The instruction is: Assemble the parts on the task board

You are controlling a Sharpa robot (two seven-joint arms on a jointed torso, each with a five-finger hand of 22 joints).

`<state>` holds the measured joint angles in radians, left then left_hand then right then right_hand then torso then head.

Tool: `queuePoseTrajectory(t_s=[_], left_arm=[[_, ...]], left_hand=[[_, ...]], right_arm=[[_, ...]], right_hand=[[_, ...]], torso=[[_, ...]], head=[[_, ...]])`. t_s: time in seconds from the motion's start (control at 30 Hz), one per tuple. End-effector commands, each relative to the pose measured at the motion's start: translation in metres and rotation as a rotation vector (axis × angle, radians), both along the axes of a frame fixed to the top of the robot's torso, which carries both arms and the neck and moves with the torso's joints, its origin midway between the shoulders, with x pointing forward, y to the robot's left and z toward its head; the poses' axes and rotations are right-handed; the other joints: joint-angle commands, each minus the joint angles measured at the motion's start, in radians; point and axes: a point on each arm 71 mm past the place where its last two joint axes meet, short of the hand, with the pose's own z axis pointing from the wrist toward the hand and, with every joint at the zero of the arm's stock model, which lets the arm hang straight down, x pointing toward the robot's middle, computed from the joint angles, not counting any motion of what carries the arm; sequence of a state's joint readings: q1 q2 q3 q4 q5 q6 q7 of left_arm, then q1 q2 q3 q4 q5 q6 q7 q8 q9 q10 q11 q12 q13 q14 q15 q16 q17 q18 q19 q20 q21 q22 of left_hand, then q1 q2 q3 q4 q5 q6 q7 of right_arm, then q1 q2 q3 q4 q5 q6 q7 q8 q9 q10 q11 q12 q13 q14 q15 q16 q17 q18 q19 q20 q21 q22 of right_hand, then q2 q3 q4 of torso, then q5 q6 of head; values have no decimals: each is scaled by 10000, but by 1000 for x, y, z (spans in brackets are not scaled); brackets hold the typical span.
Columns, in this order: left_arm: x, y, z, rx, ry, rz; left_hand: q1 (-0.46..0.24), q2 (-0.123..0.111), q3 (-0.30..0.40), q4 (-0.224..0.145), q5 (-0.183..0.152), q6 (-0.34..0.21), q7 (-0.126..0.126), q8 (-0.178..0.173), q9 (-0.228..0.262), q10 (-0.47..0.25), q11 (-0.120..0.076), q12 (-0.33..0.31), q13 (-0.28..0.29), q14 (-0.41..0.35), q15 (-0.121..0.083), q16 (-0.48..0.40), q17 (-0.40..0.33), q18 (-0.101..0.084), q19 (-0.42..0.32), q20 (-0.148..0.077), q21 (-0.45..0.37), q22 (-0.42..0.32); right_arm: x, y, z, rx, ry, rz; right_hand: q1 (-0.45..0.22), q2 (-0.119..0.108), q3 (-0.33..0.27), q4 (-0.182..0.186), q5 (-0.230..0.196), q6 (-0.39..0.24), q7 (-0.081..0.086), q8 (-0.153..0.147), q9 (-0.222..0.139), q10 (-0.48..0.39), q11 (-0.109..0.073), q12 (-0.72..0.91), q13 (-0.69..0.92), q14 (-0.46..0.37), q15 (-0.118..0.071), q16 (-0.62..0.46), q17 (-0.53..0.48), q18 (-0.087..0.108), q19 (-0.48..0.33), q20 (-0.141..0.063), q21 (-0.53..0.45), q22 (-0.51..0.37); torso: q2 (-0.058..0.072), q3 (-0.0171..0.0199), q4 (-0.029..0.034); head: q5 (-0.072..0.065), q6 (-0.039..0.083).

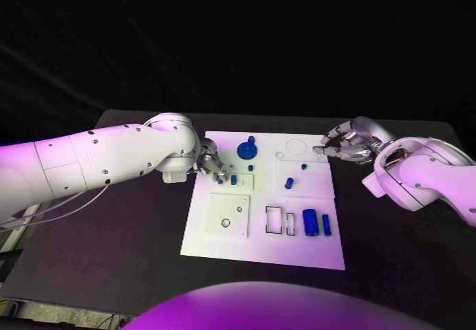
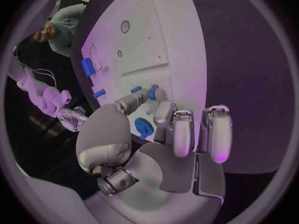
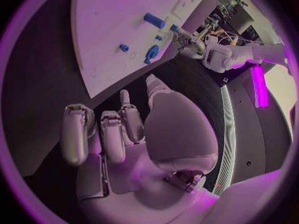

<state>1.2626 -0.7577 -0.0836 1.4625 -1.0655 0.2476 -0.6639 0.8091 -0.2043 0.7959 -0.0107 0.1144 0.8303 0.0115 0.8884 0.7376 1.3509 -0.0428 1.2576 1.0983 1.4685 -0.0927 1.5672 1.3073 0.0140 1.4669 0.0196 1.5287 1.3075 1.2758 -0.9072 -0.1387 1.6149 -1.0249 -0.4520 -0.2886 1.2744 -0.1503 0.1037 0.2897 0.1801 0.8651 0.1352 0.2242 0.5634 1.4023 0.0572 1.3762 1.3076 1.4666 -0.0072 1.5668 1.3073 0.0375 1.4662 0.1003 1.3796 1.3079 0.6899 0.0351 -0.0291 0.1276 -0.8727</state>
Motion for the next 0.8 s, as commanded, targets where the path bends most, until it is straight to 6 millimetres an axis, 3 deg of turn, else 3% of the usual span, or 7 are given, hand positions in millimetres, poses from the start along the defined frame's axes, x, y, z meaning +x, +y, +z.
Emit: queuePoseTrajectory(t_s=[0.03,0.17,0.33,0.8], left_arm=[[-4,0,-7,156,382,-102],[-4,0,-7,153,405,-98],[-4,0,-7,118,437,-88],[-4,-1,-7,-274,512,133]], left_hand=[[-59,-9,-50,56,-126,-1,84,-56,-20,-40,-8,-4,3,1023,-43,36,2635,-28,802,-28,-56,2484],[-60,-17,-136,122,-370,3,89,-53,-32,-45,-3,-6,-3,1023,-37,36,2635,-27,802,-23,-59,2483],[61,51,-93,101,-420,-5,74,-55,-40,-44,-13,-3,1,1023,-39,36,2635,-28,802,-22,-59,2484],[542,257,318,-127,-211,-222,97,-235,-156,-119,-7,-69,-88,1023,-35,36,2635,-15,776,-23,-116,2467]], right_arm=[[0,1,0,-15,-60,93],[0,1,0,-12,-62,92],[0,1,0,-14,-55,91],[0,1,0,-21,-42,84]], right_hand=[[52,-28,-51,-2,50,-90,1,28,13,-77,-9,-29,572,1042,-50,40,2635,65,144,-61,-40,1717],[47,-27,-54,0,50,-96,2,26,12,-86,-8,-38,563,1042,-49,40,2635,67,139,-60,-53,1712],[47,-27,-54,0,50,-96,2,26,12,-86,-8,-38,563,1042,-49,40,2635,67,139,-60,-53,1712],[47,-27,-54,0,50,-96,2,26,12,-86,-8,-38,563,1042,-49,40,2635,67,139,-60,-53,1712]], torso=[[-1,-2,0],[-4,-4,-1],[-2,-6,-4],[-5,-8,-3]], head=[[8,1],[7,1],[6,1],[-2,1]])
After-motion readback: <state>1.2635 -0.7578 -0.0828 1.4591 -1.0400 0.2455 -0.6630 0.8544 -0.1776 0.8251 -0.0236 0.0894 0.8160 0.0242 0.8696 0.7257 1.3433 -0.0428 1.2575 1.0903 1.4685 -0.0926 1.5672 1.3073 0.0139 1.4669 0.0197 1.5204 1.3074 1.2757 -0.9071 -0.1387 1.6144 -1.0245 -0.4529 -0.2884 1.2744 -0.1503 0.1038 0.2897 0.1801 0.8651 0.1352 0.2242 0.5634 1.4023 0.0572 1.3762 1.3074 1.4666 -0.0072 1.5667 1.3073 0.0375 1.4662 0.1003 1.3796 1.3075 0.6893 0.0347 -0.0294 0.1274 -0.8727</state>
